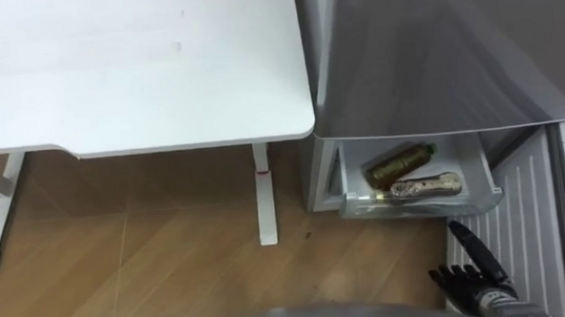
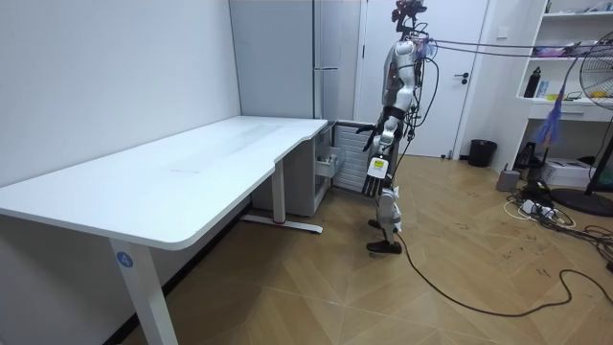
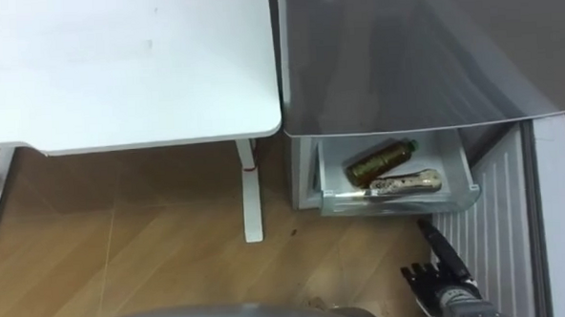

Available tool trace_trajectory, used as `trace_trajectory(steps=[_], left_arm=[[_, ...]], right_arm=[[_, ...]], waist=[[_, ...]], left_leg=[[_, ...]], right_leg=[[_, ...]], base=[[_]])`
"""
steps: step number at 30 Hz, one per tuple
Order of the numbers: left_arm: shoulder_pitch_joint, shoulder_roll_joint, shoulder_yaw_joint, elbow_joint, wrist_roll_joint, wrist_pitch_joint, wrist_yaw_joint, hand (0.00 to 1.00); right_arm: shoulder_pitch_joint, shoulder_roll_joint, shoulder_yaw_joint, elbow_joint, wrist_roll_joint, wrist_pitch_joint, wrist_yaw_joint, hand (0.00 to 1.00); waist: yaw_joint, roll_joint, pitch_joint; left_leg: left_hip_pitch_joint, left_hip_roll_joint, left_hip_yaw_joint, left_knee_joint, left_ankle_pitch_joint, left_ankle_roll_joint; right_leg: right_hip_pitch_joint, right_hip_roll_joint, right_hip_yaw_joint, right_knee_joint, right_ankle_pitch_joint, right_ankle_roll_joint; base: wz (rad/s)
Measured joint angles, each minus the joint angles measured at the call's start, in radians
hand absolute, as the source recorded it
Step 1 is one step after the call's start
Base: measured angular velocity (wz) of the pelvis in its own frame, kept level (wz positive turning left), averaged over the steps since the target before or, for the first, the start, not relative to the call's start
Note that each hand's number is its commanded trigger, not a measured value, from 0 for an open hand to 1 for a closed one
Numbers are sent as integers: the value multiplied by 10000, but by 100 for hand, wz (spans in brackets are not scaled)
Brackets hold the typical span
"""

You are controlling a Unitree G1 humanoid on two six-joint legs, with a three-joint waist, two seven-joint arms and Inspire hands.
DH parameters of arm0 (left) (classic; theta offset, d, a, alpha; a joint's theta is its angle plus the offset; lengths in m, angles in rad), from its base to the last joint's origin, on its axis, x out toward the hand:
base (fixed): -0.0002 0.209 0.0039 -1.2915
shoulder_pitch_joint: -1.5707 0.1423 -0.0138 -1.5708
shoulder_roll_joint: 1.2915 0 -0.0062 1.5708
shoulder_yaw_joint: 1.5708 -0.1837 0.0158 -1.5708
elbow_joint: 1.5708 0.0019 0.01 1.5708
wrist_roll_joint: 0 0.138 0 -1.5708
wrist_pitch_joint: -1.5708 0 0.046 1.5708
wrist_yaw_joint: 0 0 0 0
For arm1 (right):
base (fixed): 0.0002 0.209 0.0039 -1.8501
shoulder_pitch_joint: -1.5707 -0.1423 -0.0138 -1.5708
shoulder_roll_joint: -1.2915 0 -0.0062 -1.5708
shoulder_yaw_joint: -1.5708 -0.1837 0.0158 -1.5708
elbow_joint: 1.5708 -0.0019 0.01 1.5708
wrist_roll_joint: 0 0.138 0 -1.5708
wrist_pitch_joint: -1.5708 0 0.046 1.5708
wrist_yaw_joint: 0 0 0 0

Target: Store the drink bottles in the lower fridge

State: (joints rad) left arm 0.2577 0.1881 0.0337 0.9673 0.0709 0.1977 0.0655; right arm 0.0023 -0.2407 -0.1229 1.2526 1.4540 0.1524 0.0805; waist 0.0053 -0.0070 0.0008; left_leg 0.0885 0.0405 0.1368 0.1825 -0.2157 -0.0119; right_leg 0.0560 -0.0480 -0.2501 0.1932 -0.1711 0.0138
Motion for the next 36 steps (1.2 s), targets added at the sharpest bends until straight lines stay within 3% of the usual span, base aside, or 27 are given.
trace_trajectory(steps=[2,5,8,10,13,17,25,28,36], left_arm=[[-164,-4,-32,129,6,-87,0,0],[-596,4,-291,388,31,-281,17,0],[-1235,1,-659,963,-32,-512,79,0],[-1726,48,-771,1207,-191,-707,176,0],[-2140,185,-1100,1376,-380,-892,248,0],[-2259,268,-1360,1519,-424,-1084,474,0],[-2597,416,-1619,1239,-596,-1173,723,0],[-2658,557,-2089,793,-620,-1199,774,0],[-2615,1103,-2427,639,-1784,-1333,518,0]], right_arm=[[-298,69,-31,9,3,-119,-14,0],[-780,107,-75,20,25,-313,-11,0],[-1382,209,-93,76,485,-582,-15,0],[-1976,116,-172,251,729,-732,-86,0],[-2780,41,-184,323,931,-988,-137,0],[-3383,-108,-195,358,1207,-1151,-144,0],[-4294,-946,-191,303,1292,-1624,-120,0],[-4624,-1318,-149,292,1265,-1727,-128,0],[-5307,-1932,-55,-136,1336,-1836,-15,0]], waist=[[2,32,-11],[18,100,43],[167,276,167],[314,433,240],[463,498,320],[550,431,341],[696,249,330],[712,249,325],[892,267,315]], left_leg=[[-439,0,-38,253,-1,8],[-1182,-1,-60,770,-4,14],[-2215,13,-61,1457,-25,46],[-3312,13,-63,2202,-72,115],[-4865,-10,-30,3265,-280,196],[-6521,6,-47,4771,-706,227],[-10367,146,-52,8101,-1422,406],[-11426,151,-89,9185,-1651,531],[-12824,145,-339,11385,-2366,712]], right_leg=[[-337,-42,-17,203,-9,-17],[-1096,-146,-21,683,-41,-71],[-2092,-264,-15,1316,-75,-159],[-3225,-424,11,2103,-139,-260],[-4936,-659,179,3383,-458,-389],[-6625,-915,357,5043,-1013,-410],[-10390,-1435,691,8207,-1565,-694],[-11379,-1736,642,9265,-1830,-790],[-12570,-2021,749,11330,-2551,-751]], base=[[4],[1],[-1],[-2],[1],[2],[4],[14],[10]])
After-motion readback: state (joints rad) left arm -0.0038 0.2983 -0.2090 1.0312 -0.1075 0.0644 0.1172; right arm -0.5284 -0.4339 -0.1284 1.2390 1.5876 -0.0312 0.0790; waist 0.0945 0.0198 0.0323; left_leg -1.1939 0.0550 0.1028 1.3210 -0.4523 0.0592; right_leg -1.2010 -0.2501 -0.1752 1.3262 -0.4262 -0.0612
